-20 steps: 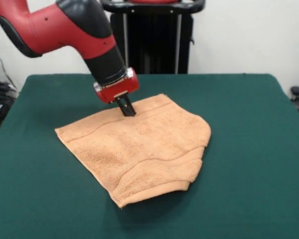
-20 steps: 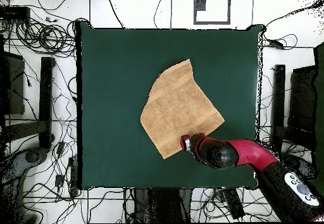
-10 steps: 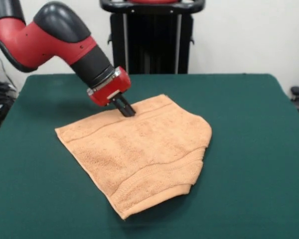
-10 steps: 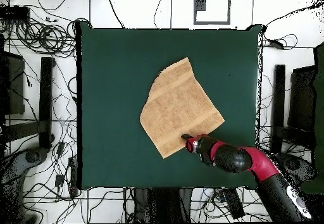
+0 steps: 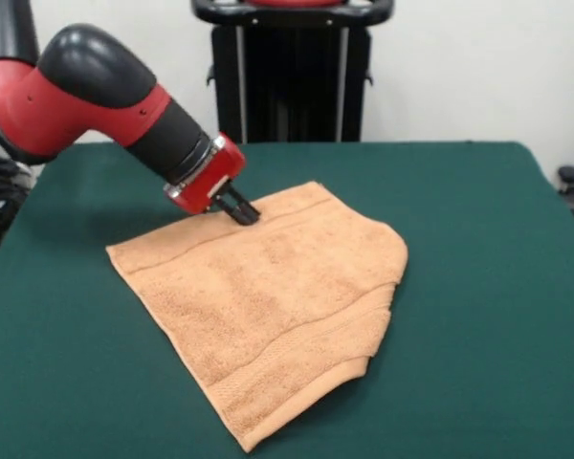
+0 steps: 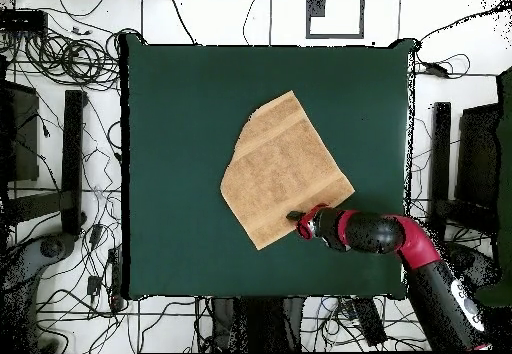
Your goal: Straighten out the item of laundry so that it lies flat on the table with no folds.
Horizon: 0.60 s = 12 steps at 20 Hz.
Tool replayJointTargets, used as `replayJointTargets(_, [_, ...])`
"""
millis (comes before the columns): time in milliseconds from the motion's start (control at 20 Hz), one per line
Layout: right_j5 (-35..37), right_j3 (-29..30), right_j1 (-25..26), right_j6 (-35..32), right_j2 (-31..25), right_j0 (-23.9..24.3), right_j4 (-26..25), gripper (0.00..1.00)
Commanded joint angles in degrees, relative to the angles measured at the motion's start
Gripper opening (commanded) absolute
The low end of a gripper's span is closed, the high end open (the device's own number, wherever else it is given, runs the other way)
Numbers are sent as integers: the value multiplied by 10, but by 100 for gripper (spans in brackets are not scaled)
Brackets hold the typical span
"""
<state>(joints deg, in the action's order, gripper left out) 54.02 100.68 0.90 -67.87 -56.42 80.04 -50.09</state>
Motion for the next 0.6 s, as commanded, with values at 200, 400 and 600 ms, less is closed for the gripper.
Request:
replayJointTargets(200, [-199, -259, -97, -100, 92, -171, -308, 0])
replayJointTargets(400, [-199, -242, -128, -175, 115, -198, -347, 0])
replayJointTargets(600, [-212, -235, -139, -208, 120, -205, -370, 0])
